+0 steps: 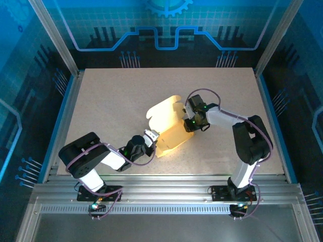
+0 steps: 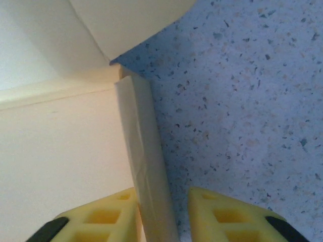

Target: Fold the paper box

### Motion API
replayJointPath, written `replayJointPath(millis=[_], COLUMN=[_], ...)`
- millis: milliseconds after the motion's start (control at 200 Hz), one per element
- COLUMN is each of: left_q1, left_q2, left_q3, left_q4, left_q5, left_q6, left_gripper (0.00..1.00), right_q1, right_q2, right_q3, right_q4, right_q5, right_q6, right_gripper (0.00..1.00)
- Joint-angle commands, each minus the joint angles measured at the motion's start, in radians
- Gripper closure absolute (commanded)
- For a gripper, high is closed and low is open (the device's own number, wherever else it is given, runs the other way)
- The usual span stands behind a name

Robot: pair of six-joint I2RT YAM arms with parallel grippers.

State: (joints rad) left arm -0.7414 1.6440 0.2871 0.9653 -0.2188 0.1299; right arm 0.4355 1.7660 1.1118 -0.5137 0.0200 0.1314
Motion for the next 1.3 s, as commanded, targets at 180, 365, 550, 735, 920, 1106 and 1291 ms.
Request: replayJointPath(millis=[180,365,550,735,920,1106,1291], left_q1=[0.001,0.009,0.011,0.082,0.152,0.189,0.246], left_q2=[-0.082,-0.189,-0.297,-0.368,-0.356,-0.247,-0.131], left_q3=[0.047,0.104,0.154,0.192,0.269,0.41,0.557], left_q4=[-0.15,-0.295,-0.507,-0.723,-0.893,-1.046,-1.177], left_q5=[0.056,0.127,0.084,0.016,0.069,0.189,0.317], left_q6=[-0.078,-0.188,-0.247,-0.382,-0.46,-0.384,-0.457], left_gripper=[0.78,0.62,0.47,0.43,0.52,0.62,0.76], right_q1=[0.051,0.084,0.091,0.096,0.131,0.147,0.147], right_q2=[0.003,-0.018,-0.035,-0.026,0.008,0.029,0.026], right_q3=[0.031,0.024,0.004,-0.001,0.013,0.028,0.033], right_q4=[-0.053,-0.046,-0.03,-0.031,-0.051,-0.057,-0.06], right_q5=[0.128,0.197,0.231,0.262,0.33,0.338,0.323], right_q6=[0.012,0.068,0.103,0.104,0.099,0.103,0.112], right_gripper=[0.8,0.84,0.89,0.88,0.88,0.88,0.88])
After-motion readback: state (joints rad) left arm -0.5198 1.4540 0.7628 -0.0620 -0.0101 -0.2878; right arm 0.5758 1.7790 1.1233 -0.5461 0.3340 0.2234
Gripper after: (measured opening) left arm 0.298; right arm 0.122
